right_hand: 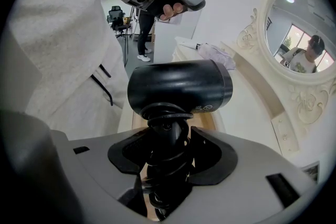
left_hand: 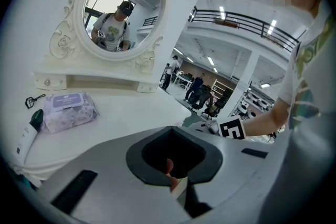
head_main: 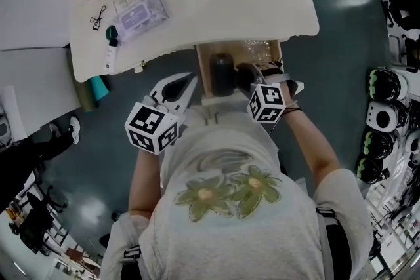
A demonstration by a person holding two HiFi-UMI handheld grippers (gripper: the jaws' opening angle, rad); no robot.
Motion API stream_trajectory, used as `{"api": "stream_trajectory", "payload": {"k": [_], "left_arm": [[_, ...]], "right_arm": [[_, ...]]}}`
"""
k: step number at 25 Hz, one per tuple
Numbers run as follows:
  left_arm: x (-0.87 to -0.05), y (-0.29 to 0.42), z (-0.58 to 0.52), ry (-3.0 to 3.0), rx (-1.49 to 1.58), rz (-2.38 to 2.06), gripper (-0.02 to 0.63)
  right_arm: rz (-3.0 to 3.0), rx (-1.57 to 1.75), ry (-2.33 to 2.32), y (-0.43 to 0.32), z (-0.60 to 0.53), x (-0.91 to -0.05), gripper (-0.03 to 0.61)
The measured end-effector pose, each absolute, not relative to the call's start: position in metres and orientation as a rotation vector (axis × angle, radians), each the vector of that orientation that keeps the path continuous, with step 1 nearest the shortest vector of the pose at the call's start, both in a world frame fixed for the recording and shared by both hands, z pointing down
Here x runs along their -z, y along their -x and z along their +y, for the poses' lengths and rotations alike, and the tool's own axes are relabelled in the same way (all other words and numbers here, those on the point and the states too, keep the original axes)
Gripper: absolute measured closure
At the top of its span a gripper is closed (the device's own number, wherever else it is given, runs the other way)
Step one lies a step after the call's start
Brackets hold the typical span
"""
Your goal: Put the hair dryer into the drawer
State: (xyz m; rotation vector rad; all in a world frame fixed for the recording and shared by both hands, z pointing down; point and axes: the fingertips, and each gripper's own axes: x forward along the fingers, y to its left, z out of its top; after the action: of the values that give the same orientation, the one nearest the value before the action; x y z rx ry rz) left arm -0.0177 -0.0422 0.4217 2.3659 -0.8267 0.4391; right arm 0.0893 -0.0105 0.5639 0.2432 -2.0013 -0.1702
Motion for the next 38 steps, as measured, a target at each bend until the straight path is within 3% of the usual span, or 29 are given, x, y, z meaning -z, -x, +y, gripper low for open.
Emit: {"api": "stream_trajectory", "payload": {"k": [38], "left_arm": [[-0.437,0.030,-0.056,-2.284,-0.468,-0.876,0.604]], "right_arm": [[-1.981,0.088,-0.086,-0.090,-0.018,-0.628,0.357]]}}
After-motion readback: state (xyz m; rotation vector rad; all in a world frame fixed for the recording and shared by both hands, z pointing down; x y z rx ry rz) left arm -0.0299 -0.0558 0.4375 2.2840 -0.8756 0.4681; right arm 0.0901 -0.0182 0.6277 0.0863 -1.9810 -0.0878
